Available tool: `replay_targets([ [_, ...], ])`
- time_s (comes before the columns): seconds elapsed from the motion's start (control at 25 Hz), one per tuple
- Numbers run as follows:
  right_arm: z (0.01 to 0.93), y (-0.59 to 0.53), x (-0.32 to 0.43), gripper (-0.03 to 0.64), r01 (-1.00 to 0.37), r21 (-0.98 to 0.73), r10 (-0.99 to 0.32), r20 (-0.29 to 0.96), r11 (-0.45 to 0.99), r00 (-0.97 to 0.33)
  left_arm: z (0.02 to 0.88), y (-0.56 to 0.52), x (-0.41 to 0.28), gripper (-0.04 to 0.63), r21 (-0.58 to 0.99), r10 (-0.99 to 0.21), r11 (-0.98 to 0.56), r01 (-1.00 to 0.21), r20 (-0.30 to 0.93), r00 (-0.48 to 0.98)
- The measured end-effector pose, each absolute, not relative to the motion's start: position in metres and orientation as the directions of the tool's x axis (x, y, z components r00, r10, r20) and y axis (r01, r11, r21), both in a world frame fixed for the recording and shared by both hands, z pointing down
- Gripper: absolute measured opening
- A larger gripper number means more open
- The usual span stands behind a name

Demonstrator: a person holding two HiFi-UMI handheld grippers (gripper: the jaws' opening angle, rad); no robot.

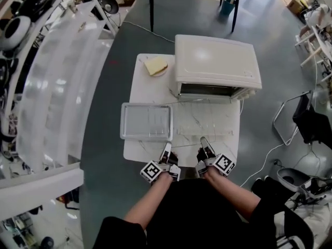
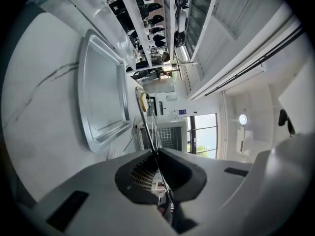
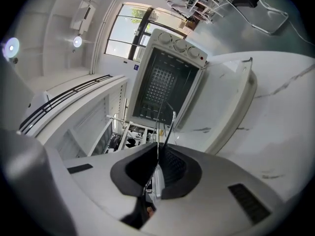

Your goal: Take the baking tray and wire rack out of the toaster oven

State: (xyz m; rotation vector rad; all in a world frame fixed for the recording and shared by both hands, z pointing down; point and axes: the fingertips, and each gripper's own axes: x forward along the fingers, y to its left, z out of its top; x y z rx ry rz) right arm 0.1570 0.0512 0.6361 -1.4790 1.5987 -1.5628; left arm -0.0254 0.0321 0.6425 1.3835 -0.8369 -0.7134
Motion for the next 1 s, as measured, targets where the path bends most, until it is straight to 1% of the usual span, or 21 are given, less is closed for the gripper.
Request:
replay_targets([
  [0.04,0.635,0.049,0.146,0.028,-0.366,-0.908,-0.88,0.334,-0.205,-0.336,0.642,0.032,-0.035,0.025,0.997,-0.846,0.072,-0.035,0.08,0.528],
  [0.12,0.629,0.039,0.125,0.028,-0.39,-0.913,-0.879,0.28,-0.12,-0.386,0.642,0.033,-0.053,0.025,0.997,-0.856,0.074,-0.023,0.076,0.511],
  [0.16,0.631,0.039,0.117,0.028,-0.402,-0.906,-0.87,0.298,-0.129,-0.393,0.645,0.034,-0.062,0.025,0.996,-0.859,0.081,-0.029,0.084,0.505],
  [0.2,0.637,0.042,0.11,0.028,-0.406,-0.897,-0.856,0.343,-0.175,-0.388,0.649,0.036,-0.073,0.023,0.994,-0.859,0.094,-0.047,0.105,0.501],
  [0.28,0.645,0.044,0.092,0.028,-0.406,-0.883,-0.833,0.398,-0.234,-0.385,0.659,0.038,-0.097,0.025,0.986,-0.854,0.124,-0.11,0.162,0.495],
  [0.4,0.645,0.036,0.056,0.028,-0.412,-0.89,-0.823,0.377,-0.195,-0.425,0.658,0.028,-0.126,0.025,0.992,-0.867,0.097,-0.081,0.124,0.483],
  [0.48,0.642,0.028,0.035,0.029,-0.41,-0.903,-0.825,0.328,-0.129,-0.461,0.667,0.028,-0.147,0.024,0.983,-0.857,0.123,-0.133,0.173,0.486],
  [0.6,0.655,0.026,0.016,0.029,-0.399,-0.898,-0.815,0.366,-0.183,-0.449,0.684,0.028,-0.173,0.023,0.964,-0.837,0.172,-0.202,0.252,0.487],
  [0.72,0.662,0.018,-0.002,0.029,-0.401,-0.898,-0.815,0.365,-0.181,-0.451,0.689,0.019,-0.188,0.024,0.966,-0.832,0.166,-0.196,0.244,0.497],
  [0.84,0.674,0.015,-0.012,0.029,-0.43,-0.877,-0.799,0.41,-0.214,-0.439,0.7,0.011,-0.199,0.025,0.966,-0.825,0.169,-0.198,0.248,0.508],
  [1.0,0.684,0.005,-0.025,0.035,-0.421,-0.887,-0.807,0.384,-0.188,-0.448,0.707,0.001,-0.206,0.025,0.965,-0.814,0.182,-0.189,0.256,0.522],
])
